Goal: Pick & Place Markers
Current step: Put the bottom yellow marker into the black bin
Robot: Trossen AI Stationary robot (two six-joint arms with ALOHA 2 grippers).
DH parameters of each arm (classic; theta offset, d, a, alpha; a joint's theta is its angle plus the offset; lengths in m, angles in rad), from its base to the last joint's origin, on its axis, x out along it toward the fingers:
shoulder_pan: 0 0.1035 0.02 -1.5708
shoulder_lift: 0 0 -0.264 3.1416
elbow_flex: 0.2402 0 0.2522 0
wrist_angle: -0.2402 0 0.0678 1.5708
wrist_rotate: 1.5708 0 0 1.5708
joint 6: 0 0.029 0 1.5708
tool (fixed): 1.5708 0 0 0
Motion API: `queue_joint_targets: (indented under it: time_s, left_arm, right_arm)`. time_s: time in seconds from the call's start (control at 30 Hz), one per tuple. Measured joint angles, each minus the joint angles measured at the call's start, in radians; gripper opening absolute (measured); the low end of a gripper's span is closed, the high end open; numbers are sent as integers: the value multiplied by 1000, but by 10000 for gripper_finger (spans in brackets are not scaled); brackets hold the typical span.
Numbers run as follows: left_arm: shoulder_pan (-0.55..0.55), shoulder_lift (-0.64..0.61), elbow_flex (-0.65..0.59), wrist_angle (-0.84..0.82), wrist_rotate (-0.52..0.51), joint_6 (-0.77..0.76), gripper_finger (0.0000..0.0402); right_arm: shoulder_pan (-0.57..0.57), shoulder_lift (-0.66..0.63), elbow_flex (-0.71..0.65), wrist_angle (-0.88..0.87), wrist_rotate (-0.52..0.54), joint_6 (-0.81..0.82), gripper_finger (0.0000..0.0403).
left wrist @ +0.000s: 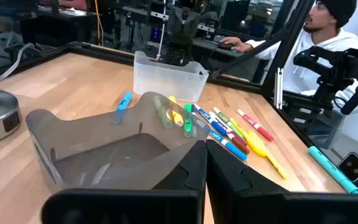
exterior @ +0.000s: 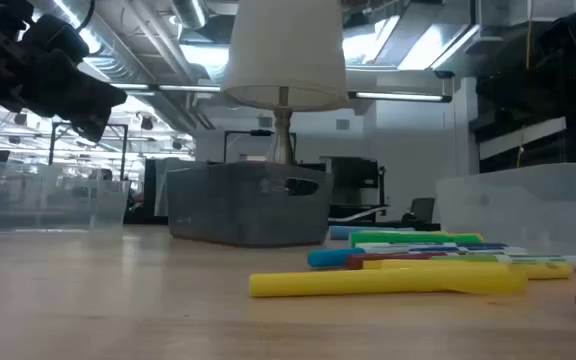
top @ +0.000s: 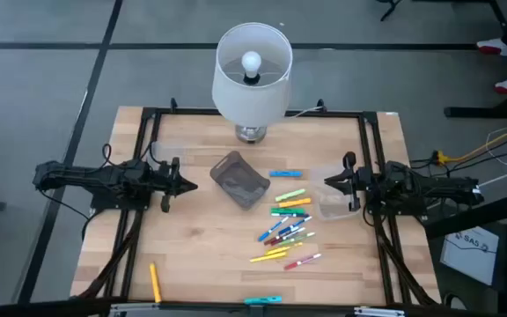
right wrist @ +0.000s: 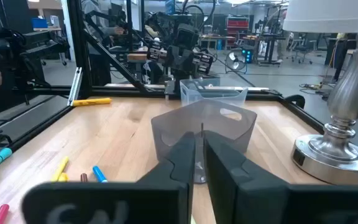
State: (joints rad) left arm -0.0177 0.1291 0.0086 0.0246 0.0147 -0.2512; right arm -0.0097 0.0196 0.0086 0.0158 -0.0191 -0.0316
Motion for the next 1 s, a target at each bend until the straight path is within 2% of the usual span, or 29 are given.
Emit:
queue_joint_targets:
  time_s: [0.5, 0.63, 0.73, 0.9, 1.0]
  left_arm:
    - [0, 0, 1, -11, 0, 1, 1]
    - [0, 0, 0, 44, 19, -34, 1]
    - [0, 0, 0, 157, 76, -33, 1]
    - [-19, 0, 0, 348, 243, 11, 10]
    - [-57, 0, 0, 402, 262, 48, 27]
  right_arm:
    - [0, 0, 0, 0, 0, 0, 35]
    - [0, 0, 0, 0, 0, 0, 35]
    - [0, 0, 0, 0, 0, 0, 35]
    - [0, 0, 0, 0, 0, 0, 35]
    - [0, 0, 0, 0, 0, 0, 35]
